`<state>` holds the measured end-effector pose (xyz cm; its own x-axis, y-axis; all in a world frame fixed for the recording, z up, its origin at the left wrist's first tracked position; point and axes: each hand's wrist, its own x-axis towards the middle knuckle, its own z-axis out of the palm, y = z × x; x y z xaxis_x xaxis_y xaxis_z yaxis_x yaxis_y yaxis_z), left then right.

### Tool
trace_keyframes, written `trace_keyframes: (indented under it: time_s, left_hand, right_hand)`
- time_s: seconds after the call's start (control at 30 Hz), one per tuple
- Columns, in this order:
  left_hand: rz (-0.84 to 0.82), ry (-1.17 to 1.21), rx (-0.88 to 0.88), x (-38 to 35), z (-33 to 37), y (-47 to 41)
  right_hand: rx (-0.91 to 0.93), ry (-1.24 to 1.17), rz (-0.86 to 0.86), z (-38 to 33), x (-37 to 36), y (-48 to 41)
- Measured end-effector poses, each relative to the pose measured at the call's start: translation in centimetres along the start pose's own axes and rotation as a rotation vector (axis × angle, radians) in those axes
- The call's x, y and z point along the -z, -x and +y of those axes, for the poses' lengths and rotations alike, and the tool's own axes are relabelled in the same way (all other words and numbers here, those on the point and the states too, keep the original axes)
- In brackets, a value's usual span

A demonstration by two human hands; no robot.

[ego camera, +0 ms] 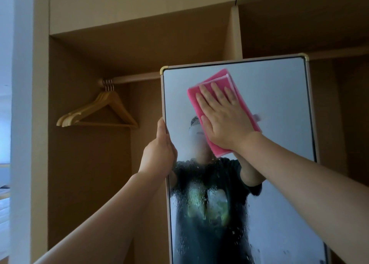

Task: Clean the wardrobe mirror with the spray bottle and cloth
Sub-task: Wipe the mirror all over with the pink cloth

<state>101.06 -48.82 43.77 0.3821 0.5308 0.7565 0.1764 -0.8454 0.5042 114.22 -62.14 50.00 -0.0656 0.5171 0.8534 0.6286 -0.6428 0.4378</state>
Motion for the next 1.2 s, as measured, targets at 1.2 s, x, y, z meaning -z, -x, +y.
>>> trace_keyframes:
  time_s: [1.2]
  left_hand:
    - [-0.092, 0.098, -0.086, 1.0, -0.7, 0.6]
  right_hand:
    - [0.163, -0.029, -0.001, -4.2, -1.8, 1.9]
